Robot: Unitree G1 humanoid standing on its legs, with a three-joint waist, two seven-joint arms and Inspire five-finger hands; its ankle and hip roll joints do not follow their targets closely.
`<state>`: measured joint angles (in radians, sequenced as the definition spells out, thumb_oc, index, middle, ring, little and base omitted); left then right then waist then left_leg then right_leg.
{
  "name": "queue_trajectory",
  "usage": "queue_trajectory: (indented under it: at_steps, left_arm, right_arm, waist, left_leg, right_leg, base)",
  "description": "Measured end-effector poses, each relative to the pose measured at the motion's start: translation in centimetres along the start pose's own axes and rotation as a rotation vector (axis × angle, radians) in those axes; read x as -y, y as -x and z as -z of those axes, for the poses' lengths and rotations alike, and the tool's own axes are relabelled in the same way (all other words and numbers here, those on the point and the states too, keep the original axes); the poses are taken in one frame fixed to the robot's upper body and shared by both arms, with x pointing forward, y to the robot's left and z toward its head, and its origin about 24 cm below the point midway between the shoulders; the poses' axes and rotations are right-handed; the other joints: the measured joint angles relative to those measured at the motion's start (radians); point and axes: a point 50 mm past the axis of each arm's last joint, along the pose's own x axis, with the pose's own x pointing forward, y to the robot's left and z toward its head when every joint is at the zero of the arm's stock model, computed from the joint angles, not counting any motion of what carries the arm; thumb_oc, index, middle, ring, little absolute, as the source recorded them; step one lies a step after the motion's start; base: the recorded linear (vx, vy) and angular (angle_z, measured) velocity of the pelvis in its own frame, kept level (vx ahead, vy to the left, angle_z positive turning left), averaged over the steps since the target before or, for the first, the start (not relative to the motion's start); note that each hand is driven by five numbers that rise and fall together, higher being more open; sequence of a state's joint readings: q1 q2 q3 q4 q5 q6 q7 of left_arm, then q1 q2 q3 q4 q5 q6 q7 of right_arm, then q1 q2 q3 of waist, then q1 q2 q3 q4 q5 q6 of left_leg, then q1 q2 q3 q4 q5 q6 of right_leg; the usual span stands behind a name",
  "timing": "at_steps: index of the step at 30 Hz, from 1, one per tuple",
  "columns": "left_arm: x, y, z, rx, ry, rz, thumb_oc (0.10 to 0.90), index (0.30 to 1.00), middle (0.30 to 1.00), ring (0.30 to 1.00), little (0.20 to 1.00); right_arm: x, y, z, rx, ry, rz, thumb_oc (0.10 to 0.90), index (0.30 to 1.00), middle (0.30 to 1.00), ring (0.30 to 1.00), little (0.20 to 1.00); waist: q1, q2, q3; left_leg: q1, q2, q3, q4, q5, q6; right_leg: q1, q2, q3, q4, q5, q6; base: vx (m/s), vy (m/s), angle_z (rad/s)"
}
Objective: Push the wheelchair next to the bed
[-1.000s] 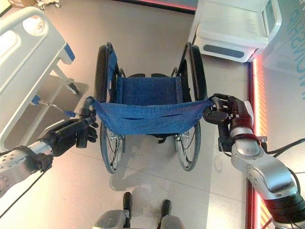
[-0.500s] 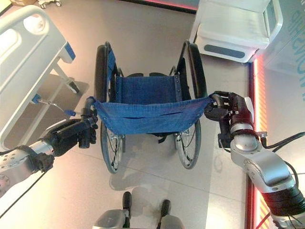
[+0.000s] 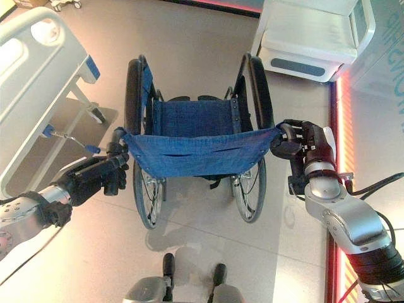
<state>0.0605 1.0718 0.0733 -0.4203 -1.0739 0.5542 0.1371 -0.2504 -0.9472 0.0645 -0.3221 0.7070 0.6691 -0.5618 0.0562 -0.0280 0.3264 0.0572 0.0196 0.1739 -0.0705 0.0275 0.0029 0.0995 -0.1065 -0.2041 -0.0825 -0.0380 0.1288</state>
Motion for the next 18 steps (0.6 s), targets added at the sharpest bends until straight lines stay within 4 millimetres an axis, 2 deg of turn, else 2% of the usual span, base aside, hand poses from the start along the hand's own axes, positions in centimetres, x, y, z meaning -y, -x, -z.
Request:
queue_trajectory:
  at_steps: [3,5,6,7,8,9,10,11,12,13,14,15,16,17,18]
  left_arm:
    - [-0.1,-0.1,-0.2,0.009,0.0,-0.023,0.4,0.3,0.3,0.3,0.3]
    - [-0.3,-0.3,-0.4,0.015,0.001,-0.036,0.4,0.3,0.3,0.3,0.3]
    - [-0.6,-0.6,-0.9,0.029,0.002,-0.048,0.4,0.3,0.3,0.3,0.3]
    - [-0.8,-0.7,-1.1,0.037,0.001,-0.057,0.4,0.3,0.3,0.3,0.3]
    - [-1.0,-0.8,-1.2,0.04,0.0,-0.074,0.4,0.3,0.3,0.3,0.3]
    - [-1.2,-0.8,-1.2,0.04,0.001,-0.08,0.4,0.3,0.3,0.3,0.3]
    - [-1.4,-0.9,-0.7,0.023,0.01,-0.093,0.4,0.3,0.3,0.3,0.3]
    - [-1.4,-1.0,0.0,0.006,0.027,-0.095,0.4,0.3,0.3,0.3,0.3]
    - [-1.3,-0.9,0.5,-0.004,0.035,-0.093,0.4,0.3,0.3,0.3,0.3]
    - [-1.1,-0.8,1.1,-0.012,0.055,-0.083,0.4,0.3,0.3,0.3,0.3]
    - [-1.0,-0.8,1.3,-0.015,0.064,-0.074,0.4,0.3,0.3,0.3,0.3]
    - [-0.6,-0.7,1.7,-0.023,0.069,-0.04,0.4,0.3,0.3,0.3,0.3]
    - [-0.1,-0.5,2.0,-0.027,0.074,-0.015,0.4,0.3,0.3,0.3,0.3]
    - [0.1,-0.4,2.1,-0.029,0.077,-0.006,0.4,0.3,0.3,0.3,0.3]
    - [0.6,-0.2,2.8,-0.043,0.096,0.016,0.4,0.3,0.3,0.3,0.3]
  right_arm:
    - [-0.4,-0.3,-0.5,0.015,0.0,-0.009,0.4,0.3,0.3,0.3,0.3]
    - [-0.7,-0.7,-0.8,0.022,0.002,-0.015,0.4,0.3,0.3,0.3,0.3]
    - [-0.9,-1.1,-1.1,0.026,-0.002,-0.016,0.4,0.3,0.3,0.3,0.3]
    - [-1.1,-1.2,-1.3,0.03,-0.006,-0.019,0.4,0.3,0.3,0.3,0.3]
    - [-1.6,-1.5,-1.4,0.029,-0.009,-0.032,0.4,0.3,0.3,0.3,0.3]
    - [-1.7,-1.5,-1.5,0.028,-0.01,-0.034,0.4,0.3,0.3,0.3,0.3]
    - [-2.3,-1.6,-1.1,0.012,-0.004,-0.05,0.4,0.3,0.3,0.3,0.3]
    - [-2.6,-1.5,-0.6,-0.001,0.004,-0.057,0.4,0.3,0.3,0.3,0.3]
    - [-2.7,-1.3,-0.4,-0.003,0.011,-0.06,0.4,0.3,0.3,0.3,0.3]
    - [-2.7,-1.1,-0.3,0.003,0.02,-0.06,0.4,0.3,0.3,0.3,0.3]
    - [-2.7,-1.0,-0.3,0.004,0.02,-0.061,0.4,0.3,0.3,0.3,0.3]
    - [-2.5,-1.2,-0.2,0.003,0.031,-0.06,0.4,0.3,0.3,0.3,0.3]
    - [-2.2,-1.4,0.0,0.001,0.049,-0.053,0.4,0.3,0.3,0.3,0.3]
    - [-1.9,-1.5,0.1,-0.004,0.048,-0.053,0.4,0.3,0.3,0.3,0.3]
    - [-1.0,-1.7,0.1,-0.007,0.069,-0.053,0.4,0.3,0.3,0.3,0.3]
  waist:
    - [-0.001,-0.005,0.02]
    - [0.004,-0.009,0.026]
    - [0.018,-0.031,0.048]
    - [0.029,-0.044,0.063]
    - [0.043,-0.058,0.076]
    - [0.047,-0.061,0.085]
    - [0.052,-0.055,0.096]
    - [0.057,-0.046,0.103]
    - [0.069,-0.043,0.101]
    - [0.076,-0.044,0.101]
    - [0.075,-0.041,0.101]
    - [0.076,-0.031,0.099]
    - [0.085,-0.015,0.099]
    - [0.094,-0.004,0.099]
    - [0.11,0.024,0.097]
  left_leg:
    - [-0.005,0.004,0.0,0.035,0.0,-0.001]
    - [-0.034,0.015,0.001,0.092,-0.014,-0.021]
    - [-0.079,0.015,-0.002,0.196,-0.02,-0.03]
    - [-0.102,0.014,-0.002,0.256,-0.023,-0.033]
    - [-0.146,0.016,0.001,0.372,-0.024,-0.036]
    - [-0.169,0.021,0.004,0.434,-0.024,-0.037]
    - [-0.202,0.039,0.005,0.559,-0.026,-0.038]
    - [-0.24,0.051,-0.018,0.652,-0.019,-0.054]
    - [-0.254,0.043,-0.033,0.633,-0.05,-0.067]
    - [-0.251,0.025,-0.039,0.512,-0.051,-0.068]
    - [-0.252,0.02,-0.034,0.45,-0.049,-0.07]
    - [-0.256,0.015,-0.037,0.328,-0.047,-0.074]
    - [-0.257,0.02,-0.061,0.238,-0.039,-0.085]
    - [-0.258,0.028,-0.072,0.211,-0.035,-0.092]
    - [-0.26,0.045,-0.099,0.193,-0.032,-0.096]
  right_leg:
    - [-0.003,-0.003,-0.004,0.027,-0.009,-0.012]
    - [-0.039,-0.004,-0.013,0.085,-0.035,-0.024]
    - [-0.07,-0.02,-0.012,0.158,-0.063,-0.032]
    - [-0.085,-0.032,-0.013,0.189,-0.076,-0.04]
    - [-0.097,-0.035,-0.001,0.237,-0.101,-0.051]
    - [-0.096,-0.037,0.006,0.258,-0.119,-0.06]
    - [-0.069,-0.031,0.03,0.276,-0.14,-0.073]
    - [-0.04,-0.014,0.065,0.276,-0.146,-0.083]
    - [-0.03,-0.007,0.095,0.274,-0.15,-0.087]
    - [-0.029,0.003,0.143,0.27,-0.151,-0.09]
    - [-0.027,0.006,0.153,0.267,-0.151,-0.091]
    - [-0.015,0.02,0.179,0.256,-0.151,-0.09]
    - [-0.001,0.027,0.203,0.251,-0.154,-0.093]
    - [0.007,0.031,0.219,0.247,-0.157,-0.092]
    - [0.022,0.03,0.255,0.24,-0.164,-0.083]
  base:
    - [0.02,-0.174,-0.03]
    - [0.07,-0.145,-0.1]
    - [0.1,-0.111,-0.22]
    - [0.16,-0.092,-0.29]
    - [0.25,-0.036,-0.2]
    - [0.29,0.012,-0.1]
    - [0.42,0.086,0.0]
    - [0.39,0.102,-0.05]
    - [0.47,0.133,-0.18]
    - [0.4,0.132,-0.2]
    - [0.49,0.149,-0.21]
    - [0.57,0.173,-0.28]
    - [0.51,0.159,-0.38]
    - [0.52,0.196,-0.66]
    - [0.34,0.149,-0.83]
